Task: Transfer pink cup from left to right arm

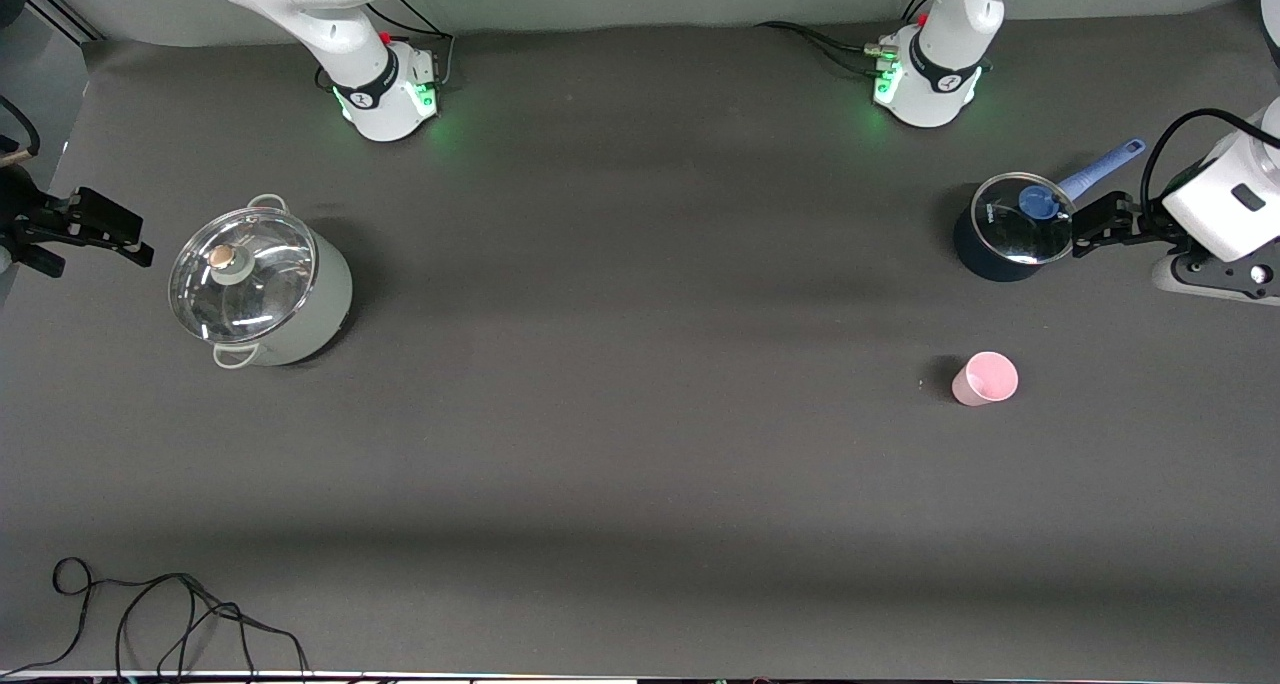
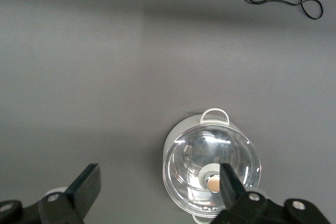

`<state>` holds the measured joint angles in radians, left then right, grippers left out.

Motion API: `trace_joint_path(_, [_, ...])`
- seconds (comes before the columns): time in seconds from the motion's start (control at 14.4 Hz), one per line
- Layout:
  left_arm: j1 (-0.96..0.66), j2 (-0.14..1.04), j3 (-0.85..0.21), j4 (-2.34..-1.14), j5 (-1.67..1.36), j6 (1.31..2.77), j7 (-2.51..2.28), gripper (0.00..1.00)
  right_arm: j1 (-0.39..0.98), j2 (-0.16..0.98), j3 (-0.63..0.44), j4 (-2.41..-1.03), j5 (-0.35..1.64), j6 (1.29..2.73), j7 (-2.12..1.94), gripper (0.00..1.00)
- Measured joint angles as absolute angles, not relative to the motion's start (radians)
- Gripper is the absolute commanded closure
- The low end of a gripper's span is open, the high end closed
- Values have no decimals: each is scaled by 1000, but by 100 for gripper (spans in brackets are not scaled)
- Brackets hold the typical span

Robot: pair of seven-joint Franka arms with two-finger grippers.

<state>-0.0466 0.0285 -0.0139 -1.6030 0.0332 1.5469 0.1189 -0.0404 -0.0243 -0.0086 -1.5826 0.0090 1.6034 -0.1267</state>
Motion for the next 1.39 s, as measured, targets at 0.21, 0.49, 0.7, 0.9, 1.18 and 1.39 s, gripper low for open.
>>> trace_joint_path(0.21, [-46,29,-13,-1603,33,1546,139,0,-40,-23,-9,-1583,10,1603,-127,0])
trace_joint_path(0.49, [-35,29,-10,-1603,28,1546,254,1,-40,-23,-9,-1583,10,1603,-127,0])
trace_joint_path(0.7, [0,28,-7,-1601,-8,1547,421,1,-40,-22,-9,-1583,11,1603,-127,0])
trace_joint_path(0.9, [84,28,-4,-1601,-88,1552,654,1,-40,-21,-9,-1584,11,1603,-127,0])
trace_joint_path(1.18, [200,49,-1,-1603,-186,1563,986,1,-40,-15,-9,-1585,11,1603,-127,0])
trace_joint_path(1.39, [299,113,0,-1607,-332,1579,1240,0,-40,-11,-9,-1585,11,1603,-127,0])
